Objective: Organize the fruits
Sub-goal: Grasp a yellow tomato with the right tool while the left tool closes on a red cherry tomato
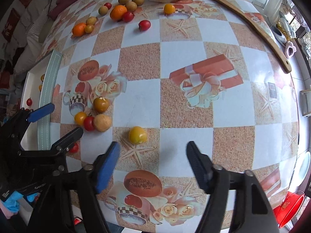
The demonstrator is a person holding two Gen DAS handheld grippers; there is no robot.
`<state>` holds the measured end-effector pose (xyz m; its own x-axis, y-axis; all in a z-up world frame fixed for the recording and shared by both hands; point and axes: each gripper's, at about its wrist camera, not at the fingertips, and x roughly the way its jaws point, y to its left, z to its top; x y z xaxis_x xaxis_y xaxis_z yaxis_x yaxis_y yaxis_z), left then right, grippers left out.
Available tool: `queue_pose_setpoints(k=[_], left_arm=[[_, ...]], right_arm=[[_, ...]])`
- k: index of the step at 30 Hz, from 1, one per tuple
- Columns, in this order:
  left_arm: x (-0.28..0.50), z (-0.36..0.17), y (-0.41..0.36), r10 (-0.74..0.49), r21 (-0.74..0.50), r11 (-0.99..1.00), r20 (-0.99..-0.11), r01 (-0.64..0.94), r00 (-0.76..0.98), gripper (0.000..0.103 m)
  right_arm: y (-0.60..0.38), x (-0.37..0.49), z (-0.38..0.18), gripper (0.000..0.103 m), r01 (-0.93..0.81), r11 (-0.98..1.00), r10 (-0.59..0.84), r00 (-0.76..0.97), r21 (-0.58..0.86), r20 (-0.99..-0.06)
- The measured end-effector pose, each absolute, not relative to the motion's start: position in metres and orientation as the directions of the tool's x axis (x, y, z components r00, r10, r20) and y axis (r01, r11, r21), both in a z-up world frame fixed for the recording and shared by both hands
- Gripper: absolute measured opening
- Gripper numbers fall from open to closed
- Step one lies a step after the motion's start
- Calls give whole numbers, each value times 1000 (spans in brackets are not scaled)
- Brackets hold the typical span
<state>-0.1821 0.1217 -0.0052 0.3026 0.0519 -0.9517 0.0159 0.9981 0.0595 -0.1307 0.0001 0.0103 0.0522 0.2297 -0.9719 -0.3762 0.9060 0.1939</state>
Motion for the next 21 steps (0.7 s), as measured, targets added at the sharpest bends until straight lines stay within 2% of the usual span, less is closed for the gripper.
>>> queue_pose_setpoints(k=[3, 11, 15, 19, 21], left_arm=[[-178, -4, 119, 27, 36, 999, -948, 25, 317, 85], [-174, -3, 117, -6, 7, 999, -948, 39, 317, 85], [-181, 0, 121, -8, 8, 999, -954, 54, 301, 85], [-183, -2, 117, -18, 13, 994, -955, 105, 296, 85], [-182, -5, 112, -34, 9, 989, -956, 145, 290, 71]], right_arm=[[1, -129, 6, 56, -380, 899, 246, 31, 216, -969], [10, -127, -1, 45, -412, 875, 279, -1, 254, -960], [17, -128, -2, 23, -445, 863, 265, -4, 239, -964], [18, -128, -3, 23, -434, 864, 277, -14, 255, -961], [14, -127, -4, 23, -410, 871, 287, -22, 271, -958]])
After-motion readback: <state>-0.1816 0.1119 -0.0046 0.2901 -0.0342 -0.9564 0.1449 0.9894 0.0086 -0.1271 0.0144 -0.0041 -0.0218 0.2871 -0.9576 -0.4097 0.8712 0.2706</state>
